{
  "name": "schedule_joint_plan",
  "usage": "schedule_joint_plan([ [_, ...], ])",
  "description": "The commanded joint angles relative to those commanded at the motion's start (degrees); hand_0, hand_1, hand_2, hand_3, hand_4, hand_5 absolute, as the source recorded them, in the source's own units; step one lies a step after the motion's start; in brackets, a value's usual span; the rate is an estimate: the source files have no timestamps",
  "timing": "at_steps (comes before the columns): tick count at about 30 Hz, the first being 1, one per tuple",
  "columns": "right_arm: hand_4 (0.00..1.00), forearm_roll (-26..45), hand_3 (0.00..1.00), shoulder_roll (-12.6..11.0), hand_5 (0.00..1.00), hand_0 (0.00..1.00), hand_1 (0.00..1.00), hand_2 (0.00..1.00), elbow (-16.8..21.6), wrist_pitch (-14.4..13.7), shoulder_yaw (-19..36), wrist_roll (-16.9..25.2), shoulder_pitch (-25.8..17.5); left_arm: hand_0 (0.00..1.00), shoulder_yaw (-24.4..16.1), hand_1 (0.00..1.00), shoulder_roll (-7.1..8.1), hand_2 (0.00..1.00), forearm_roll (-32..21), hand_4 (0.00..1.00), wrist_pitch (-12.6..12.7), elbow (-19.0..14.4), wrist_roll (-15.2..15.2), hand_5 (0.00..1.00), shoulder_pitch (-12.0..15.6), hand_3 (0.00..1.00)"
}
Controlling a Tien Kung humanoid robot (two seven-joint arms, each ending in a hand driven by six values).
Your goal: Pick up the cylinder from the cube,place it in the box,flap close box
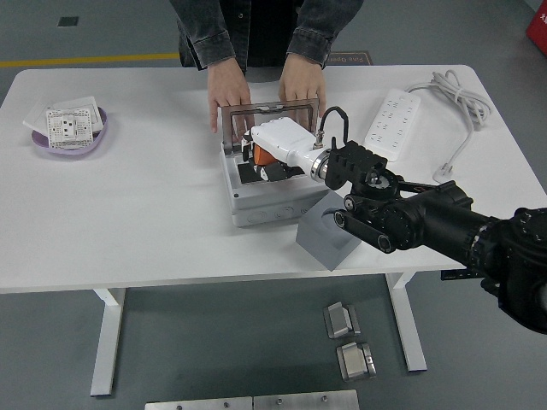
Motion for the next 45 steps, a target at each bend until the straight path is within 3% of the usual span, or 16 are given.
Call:
schedule_joint_plan([
  [4,0.563,-0.8,0.688,0.1,0.193,0.474,0.558,0.629,-0.1,0.0,0.1,-0.2,0.0,0.715,0.0,0.689,0.00,0.573,0.0,0.785,0.0,0.0,0.0,0.332,0.0,0.780],
  [5,0.777,-0.9,0.781,0.1,0.159,0.594,0.620,0.668,-0.1,0.1,0.2,-0.3,0.0,0.716,0.0,0.689,0.00,0.574,0.0,0.787,0.0,0.0,0.0,0.335,0.0,0.780],
  [10,0.777,-1.7,0.781,0.1,0.159,0.594,0.620,0.668,-0.2,0.4,0.5,-0.4,-0.1,0.716,0.0,0.689,-0.05,0.574,0.0,0.787,0.0,0.0,0.0,0.335,0.0,0.780],
  [11,0.850,-1.9,0.819,0.0,0.208,0.628,0.626,0.680,-0.2,0.5,0.6,-0.5,-0.1,0.716,0.0,0.689,-0.06,0.574,0.0,0.788,0.0,0.0,0.0,0.335,0.0,0.780],
  [19,0.872,-1.4,0.824,-1.0,0.223,0.638,0.629,0.680,0.6,0.1,1.3,-0.8,-0.8,0.716,-0.1,0.687,-0.20,0.574,0.1,0.789,0.0,0.0,0.0,0.335,0.1,0.780],
  [29,0.877,-8.2,0.817,-8.1,0.235,0.640,0.625,0.679,12.5,1.6,16.1,-3.7,-7.7,0.716,-0.5,0.689,-0.72,0.574,0.1,0.790,0.0,0.1,0.0,0.334,0.7,0.779],
  [36,0.905,-11.2,0.818,-9.8,0.274,0.644,0.621,0.681,20.6,3.3,25.2,-5.3,-6.3,0.716,-0.5,0.689,-0.60,0.574,0.1,0.789,0.0,0.1,0.0,0.332,0.6,0.780],
  [40,0.905,-10.9,0.818,-9.5,0.274,0.644,0.621,0.681,20.3,3.8,27.1,-5.6,-3.5,0.716,-0.3,0.689,-0.53,0.574,0.0,0.789,0.0,0.1,0.0,0.332,0.5,0.780],
  [45,0.912,-7.6,0.817,-7.9,0.289,0.647,0.623,0.687,15.5,4.2,24.9,-5.2,0.7,0.716,0.4,0.689,-0.32,0.573,-0.4,0.788,0.0,0.1,0.0,0.333,0.3,0.780],
])
